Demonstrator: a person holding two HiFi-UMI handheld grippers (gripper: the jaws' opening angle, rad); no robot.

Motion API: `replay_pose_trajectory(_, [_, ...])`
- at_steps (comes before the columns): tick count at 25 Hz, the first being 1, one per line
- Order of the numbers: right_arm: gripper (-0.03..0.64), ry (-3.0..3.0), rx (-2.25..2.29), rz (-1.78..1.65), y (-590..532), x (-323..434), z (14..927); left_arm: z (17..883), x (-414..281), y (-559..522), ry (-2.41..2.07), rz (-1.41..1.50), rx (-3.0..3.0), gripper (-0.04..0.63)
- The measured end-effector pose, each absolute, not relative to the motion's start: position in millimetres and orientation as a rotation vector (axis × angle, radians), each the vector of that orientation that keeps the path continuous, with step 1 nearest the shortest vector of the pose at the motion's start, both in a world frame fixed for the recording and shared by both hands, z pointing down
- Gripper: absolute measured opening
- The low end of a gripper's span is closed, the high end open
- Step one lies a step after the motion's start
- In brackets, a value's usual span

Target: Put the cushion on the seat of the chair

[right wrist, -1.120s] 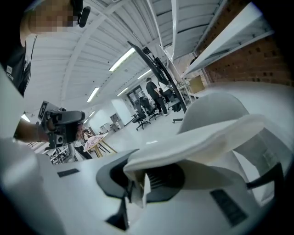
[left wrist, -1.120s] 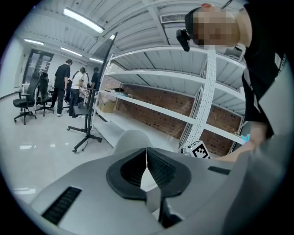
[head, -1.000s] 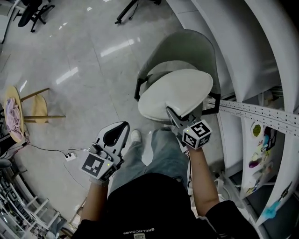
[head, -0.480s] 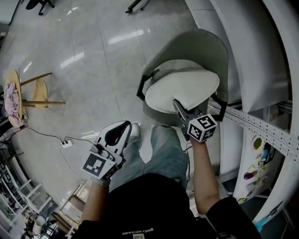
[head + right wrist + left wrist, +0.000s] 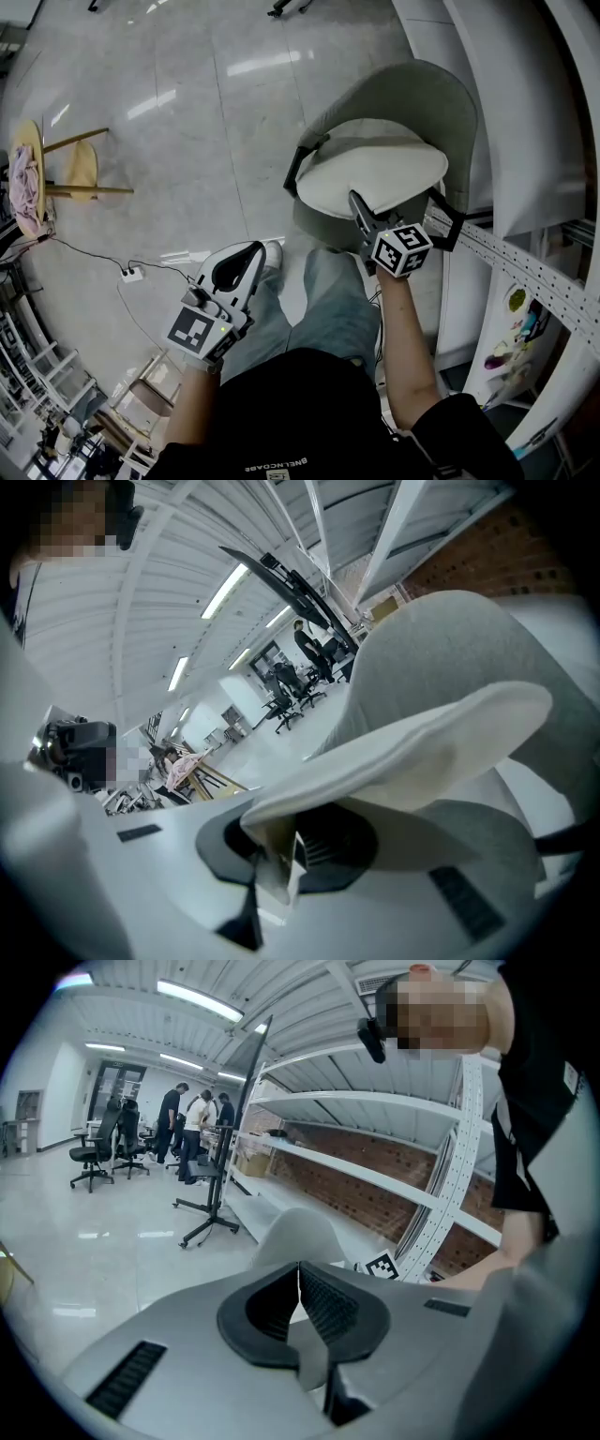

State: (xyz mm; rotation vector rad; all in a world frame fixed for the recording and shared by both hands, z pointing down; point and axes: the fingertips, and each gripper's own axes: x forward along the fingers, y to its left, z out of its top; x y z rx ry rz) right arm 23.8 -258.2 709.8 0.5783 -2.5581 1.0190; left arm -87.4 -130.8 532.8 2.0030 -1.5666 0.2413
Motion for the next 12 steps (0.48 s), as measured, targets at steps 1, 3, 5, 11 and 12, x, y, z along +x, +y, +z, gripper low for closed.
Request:
replay_pose_trajectory(1, [0.041, -2.549, 0.585, 1.023, -256.2, 23.0, 713.3, 533.6, -89.1, -129.3, -1.567, 0.238, 1.999, 0.014])
replay_pose_trajectory(3, [0.041, -2.525, 0.603, 1.038, -250.8, 23.7, 720.9, 534.6, -90.6, -125.9, -1.566, 0.233, 1.995, 0.014])
replay_pose_trajectory(5, [0.041, -2.495, 0.626, 1.057, -244.8, 26.7, 728.5, 535.2, -91.7, -121.5, -1.562, 0.234, 1.994, 0.014])
replay_pose_trajectory(11, [0.041, -2.411, 0.706, 1.138, -229.0, 38.5, 750.5, 541.4, -103.2, -102.6, -1.547, 0.225, 1.98, 0.014])
replay_pose_trajectory(12, [0.043, -2.391, 0.715, 1.145, -225.2, 40.1, 755.6, 543.0, -105.1, -99.0, -1.544, 0.226, 1.978, 0.014])
